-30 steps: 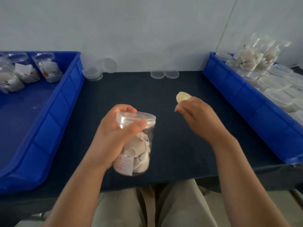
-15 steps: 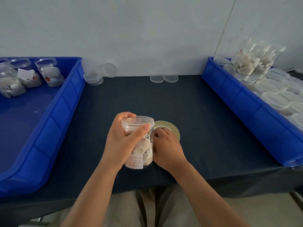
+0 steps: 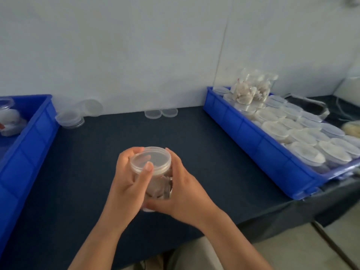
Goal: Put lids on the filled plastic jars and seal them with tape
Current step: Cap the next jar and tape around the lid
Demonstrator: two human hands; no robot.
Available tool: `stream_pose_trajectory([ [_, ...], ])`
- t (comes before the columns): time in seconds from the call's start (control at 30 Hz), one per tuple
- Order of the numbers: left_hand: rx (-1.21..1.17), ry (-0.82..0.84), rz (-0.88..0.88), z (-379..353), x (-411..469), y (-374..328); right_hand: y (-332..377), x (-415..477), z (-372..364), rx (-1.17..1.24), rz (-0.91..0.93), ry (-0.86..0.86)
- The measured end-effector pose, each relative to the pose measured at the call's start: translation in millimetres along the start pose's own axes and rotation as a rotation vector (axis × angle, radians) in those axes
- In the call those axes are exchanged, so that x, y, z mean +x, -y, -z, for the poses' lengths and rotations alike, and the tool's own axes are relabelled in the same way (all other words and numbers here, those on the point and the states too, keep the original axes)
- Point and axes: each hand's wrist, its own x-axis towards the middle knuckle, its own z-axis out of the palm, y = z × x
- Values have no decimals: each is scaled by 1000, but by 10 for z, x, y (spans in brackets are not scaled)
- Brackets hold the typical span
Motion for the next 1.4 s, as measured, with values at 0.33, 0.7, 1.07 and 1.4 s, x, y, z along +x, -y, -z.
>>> stream_pose_trajectory([
  [0.33, 150, 185, -163, -1396, 1017, -480, -274, 421, 1323, -57, -135, -556],
  [0.7, 187, 527, -19, -2866, 2055, -285, -1372, 1183, 2788, -50, -409, -781],
  [1.07, 208, 444, 55, -2390, 1767, 257, -1990, 1590, 3437, -40, -708, -837],
  [1.4, 301, 519, 68, -2274, 1605, 231, -2110, 1769, 3401, -76, -713, -775],
])
